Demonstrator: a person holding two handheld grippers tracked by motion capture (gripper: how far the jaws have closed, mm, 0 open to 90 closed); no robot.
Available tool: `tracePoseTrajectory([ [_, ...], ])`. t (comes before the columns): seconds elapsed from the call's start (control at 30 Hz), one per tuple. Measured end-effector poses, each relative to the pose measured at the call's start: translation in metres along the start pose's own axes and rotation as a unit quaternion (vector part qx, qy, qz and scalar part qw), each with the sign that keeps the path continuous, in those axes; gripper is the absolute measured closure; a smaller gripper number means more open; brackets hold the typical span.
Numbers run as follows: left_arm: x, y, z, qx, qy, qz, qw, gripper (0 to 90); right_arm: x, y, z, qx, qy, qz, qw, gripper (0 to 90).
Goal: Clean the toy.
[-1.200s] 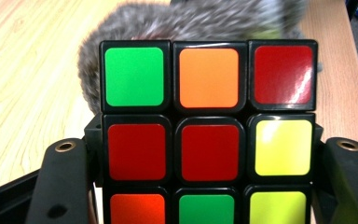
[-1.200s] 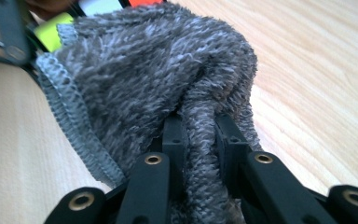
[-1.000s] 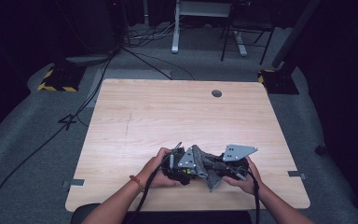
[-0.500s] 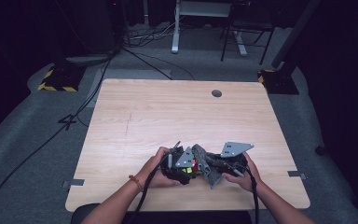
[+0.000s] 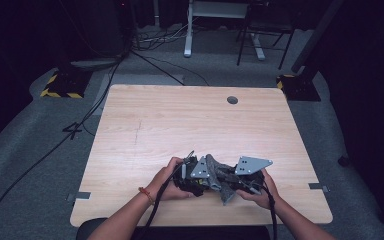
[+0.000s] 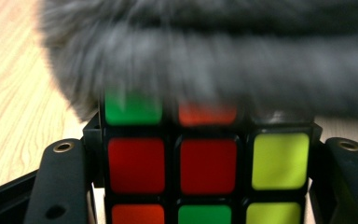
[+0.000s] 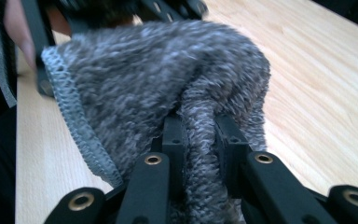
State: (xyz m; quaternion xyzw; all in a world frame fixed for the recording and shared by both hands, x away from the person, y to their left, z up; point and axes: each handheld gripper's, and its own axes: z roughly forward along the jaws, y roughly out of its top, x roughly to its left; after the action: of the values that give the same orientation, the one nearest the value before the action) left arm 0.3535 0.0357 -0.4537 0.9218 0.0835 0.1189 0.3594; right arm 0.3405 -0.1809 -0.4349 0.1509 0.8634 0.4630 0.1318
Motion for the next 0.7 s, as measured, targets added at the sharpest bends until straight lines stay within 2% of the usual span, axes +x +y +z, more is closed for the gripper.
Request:
tracePoseTrajectory([
  [0.17, -0.003, 0.000, 0.005, 0.018, 0.003, 0.009, 0.9998, 33.5, 0.002, 0.004, 0.003, -0.001, 0.007, -0.006, 1.0000, 77.3],
  [0.33, -0.003, 0.000, -0.001, 0.001, 0.002, 0.008, 1.0000, 33.6, -0.007, -0.002, 0.004, 0.010, -0.004, 0.006, 0.9999, 77.3],
  [0.5, 0.000, 0.000, -0.009, -0.021, 0.003, 0.002, 0.9998, 33.6, -0.020, -0.018, 0.005, 0.033, -0.010, 0.037, 0.9987, 77.3],
  [0.57, 0.000, 0.000, -0.012, -0.032, 0.004, -0.003, 0.9995, 33.7, -0.024, -0.025, 0.009, 0.046, -0.004, 0.054, 0.9975, 77.3],
  [0.63, 0.001, 0.000, -0.014, -0.038, 0.004, -0.002, 0.9993, 33.6, -0.026, -0.030, 0.011, 0.046, 0.011, 0.069, 0.9965, 77.3],
  [0.7, 0.001, 0.001, -0.014, -0.041, 0.003, 0.000, 0.9992, 33.6, -0.026, -0.030, 0.012, 0.045, 0.018, 0.073, 0.9962, 77.3],
])
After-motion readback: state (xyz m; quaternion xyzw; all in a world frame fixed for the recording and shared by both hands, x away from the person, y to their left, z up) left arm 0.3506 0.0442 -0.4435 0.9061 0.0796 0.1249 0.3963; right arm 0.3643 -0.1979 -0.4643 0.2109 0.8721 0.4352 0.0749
